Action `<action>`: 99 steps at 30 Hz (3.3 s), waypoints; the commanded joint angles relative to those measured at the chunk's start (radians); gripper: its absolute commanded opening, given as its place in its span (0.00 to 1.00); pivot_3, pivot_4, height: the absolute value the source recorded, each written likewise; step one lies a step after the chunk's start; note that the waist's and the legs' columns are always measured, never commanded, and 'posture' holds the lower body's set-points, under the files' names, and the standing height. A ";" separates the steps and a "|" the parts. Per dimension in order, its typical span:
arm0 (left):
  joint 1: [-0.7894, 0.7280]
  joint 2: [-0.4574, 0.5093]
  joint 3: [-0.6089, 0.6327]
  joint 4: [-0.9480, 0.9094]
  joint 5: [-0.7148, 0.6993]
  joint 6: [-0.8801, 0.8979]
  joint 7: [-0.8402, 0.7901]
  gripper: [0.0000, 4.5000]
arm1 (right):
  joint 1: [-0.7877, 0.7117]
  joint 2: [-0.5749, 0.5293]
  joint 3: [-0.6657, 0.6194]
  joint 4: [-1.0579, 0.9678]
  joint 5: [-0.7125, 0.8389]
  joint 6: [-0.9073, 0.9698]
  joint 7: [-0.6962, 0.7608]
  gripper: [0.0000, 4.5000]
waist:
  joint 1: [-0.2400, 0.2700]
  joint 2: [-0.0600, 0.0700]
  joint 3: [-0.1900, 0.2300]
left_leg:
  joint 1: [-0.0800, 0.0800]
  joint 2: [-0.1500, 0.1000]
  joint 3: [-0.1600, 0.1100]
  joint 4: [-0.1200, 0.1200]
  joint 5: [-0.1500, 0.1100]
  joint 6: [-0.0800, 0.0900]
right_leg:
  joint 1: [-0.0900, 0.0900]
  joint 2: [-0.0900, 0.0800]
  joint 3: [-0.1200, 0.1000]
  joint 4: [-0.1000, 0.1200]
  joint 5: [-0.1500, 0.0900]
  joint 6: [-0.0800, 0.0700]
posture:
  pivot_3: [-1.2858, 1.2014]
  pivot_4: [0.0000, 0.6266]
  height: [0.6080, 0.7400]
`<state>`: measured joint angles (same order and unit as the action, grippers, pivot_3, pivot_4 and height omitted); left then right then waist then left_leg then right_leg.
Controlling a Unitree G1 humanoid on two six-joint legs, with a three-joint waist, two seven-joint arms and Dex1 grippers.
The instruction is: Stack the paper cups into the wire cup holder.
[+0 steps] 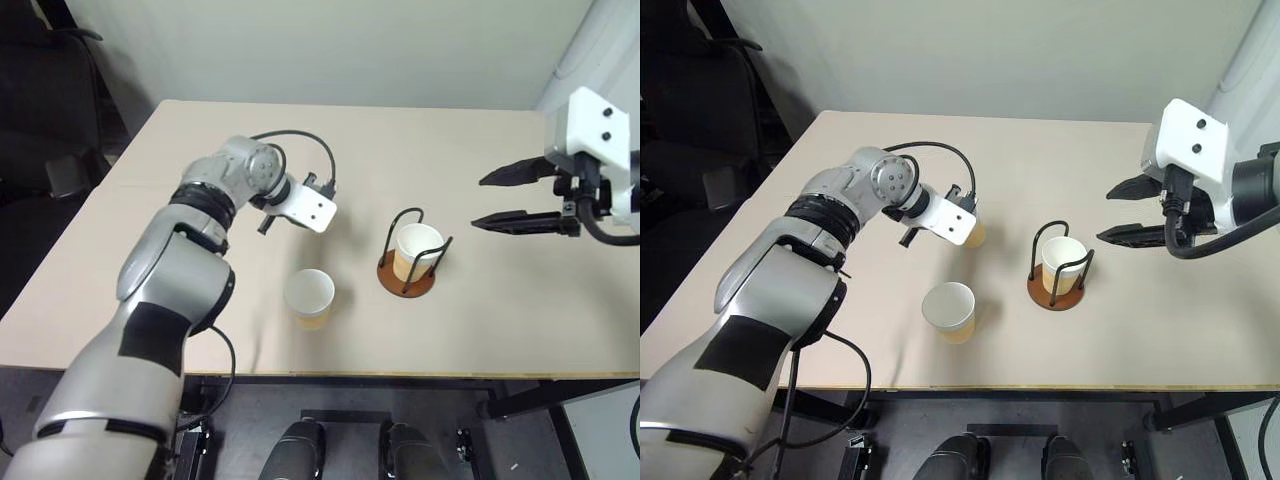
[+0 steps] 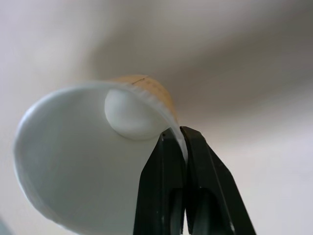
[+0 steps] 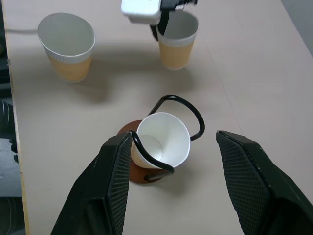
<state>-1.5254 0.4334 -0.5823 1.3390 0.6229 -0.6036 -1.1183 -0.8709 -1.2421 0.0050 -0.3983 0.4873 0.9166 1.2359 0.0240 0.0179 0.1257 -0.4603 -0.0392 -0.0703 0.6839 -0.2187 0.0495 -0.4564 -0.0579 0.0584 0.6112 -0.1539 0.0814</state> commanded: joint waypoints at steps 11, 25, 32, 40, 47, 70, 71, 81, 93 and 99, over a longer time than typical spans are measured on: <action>-0.204 0.015 0.200 -0.003 -0.193 0.129 -0.379 0.00 | 0.145 -0.076 -0.116 0.139 -0.025 -0.240 0.071 0.61 | 0.003 -0.001 0.000 | -0.002 -0.001 0.003 -0.002 -0.001 0.001 | -0.001 0.003 -0.004 -0.001 -0.002 -0.002 | 0.52 0.24 1.00; -0.322 -0.045 0.114 -0.027 -0.516 0.208 -0.496 0.00 | 0.121 -0.044 -0.187 0.179 0.102 -0.156 0.068 0.61 | -0.002 0.001 0.000 | 0.000 -0.001 0.006 0.000 -0.003 0.005 | 0.002 0.001 -0.002 -0.002 -0.002 0.004 | 0.52 0.24 1.00; -0.358 -0.056 -0.030 -0.100 -0.717 0.265 -0.496 0.00 | 0.132 -0.062 -0.213 0.175 0.138 -0.125 0.064 0.61 | 0.001 0.001 0.000 | -0.001 0.001 0.005 0.001 -0.004 0.006 | 0.002 -0.001 0.000 -0.001 -0.002 0.009 | 0.52 0.24 1.00; -0.373 -0.043 -0.272 -0.246 -0.982 0.335 -0.496 0.00 | 0.146 -0.063 -0.241 0.165 0.161 -0.119 0.055 0.61 | 0.005 0.002 0.000 | 0.000 0.001 0.006 0.004 -0.005 0.006 | 0.005 -0.001 -0.001 -0.001 -0.002 0.011 | 0.52 0.24 1.00; -0.383 -0.021 -0.444 -0.332 -1.140 0.356 -0.496 0.00 | 0.140 -0.078 -0.280 0.167 0.219 -0.045 0.040 0.61 | 0.005 0.003 0.001 | -0.001 0.001 0.006 0.013 -0.007 0.004 | 0.008 -0.001 0.000 -0.001 -0.001 0.014 | 0.52 0.24 1.00; -0.342 -0.133 -0.469 -0.181 -0.968 0.153 -0.496 0.00 | 0.201 -0.113 -0.337 0.148 0.254 -0.016 0.013 0.61 | 0.009 0.003 0.001 | 0.000 0.000 0.005 0.016 -0.009 0.008 | 0.012 -0.001 0.000 -0.002 -0.005 0.014 | 0.52 0.24 1.00; -0.340 -0.136 -0.467 -0.181 -0.965 0.153 -0.496 0.00 | 0.203 -0.114 -0.338 0.147 0.254 -0.017 0.014 0.61 | 0.009 0.003 0.001 | 0.000 -0.001 0.005 0.016 -0.009 0.007 | 0.012 -0.001 0.000 -0.002 -0.005 0.014 | 0.52 0.24 1.00; -0.320 -0.170 -0.463 -0.192 -0.969 0.157 -0.496 0.00 | 0.225 -0.121 -0.348 0.133 0.260 -0.016 0.012 0.61 | 0.011 0.003 0.001 | 0.000 0.000 0.006 0.016 -0.010 0.005 | 0.012 -0.001 0.000 -0.002 -0.005 0.019 | 0.52 0.24 1.00; -0.290 -0.238 -0.377 -0.115 -0.851 0.116 -0.496 0.00 | 0.261 -0.128 -0.367 0.116 0.266 -0.020 0.000 0.61 | 0.011 0.003 0.001 | 0.000 0.000 0.006 0.016 -0.011 0.005 | 0.012 -0.001 0.000 -0.002 -0.005 0.019 | 0.52 0.24 1.00; -0.276 -0.265 -0.315 -0.097 -0.777 0.095 -0.496 0.00 | 0.265 -0.128 -0.367 0.107 0.271 -0.017 -0.007 0.61 | 0.011 0.003 0.001 | 0.000 0.000 0.006 0.016 -0.011 0.005 | 0.012 -0.001 0.000 -0.002 -0.005 0.019 | 0.52 0.24 1.00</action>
<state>-1.7877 0.1693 -0.9325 1.2405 -0.1686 -0.4933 -1.5857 -0.5994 -1.3475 -0.3092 -0.2781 0.7448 0.9053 1.2347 0.0354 0.0208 0.1263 -0.4599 -0.0396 -0.0643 0.6997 -0.2299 0.0548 -0.4442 -0.0591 0.0585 0.6090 -0.1592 0.1010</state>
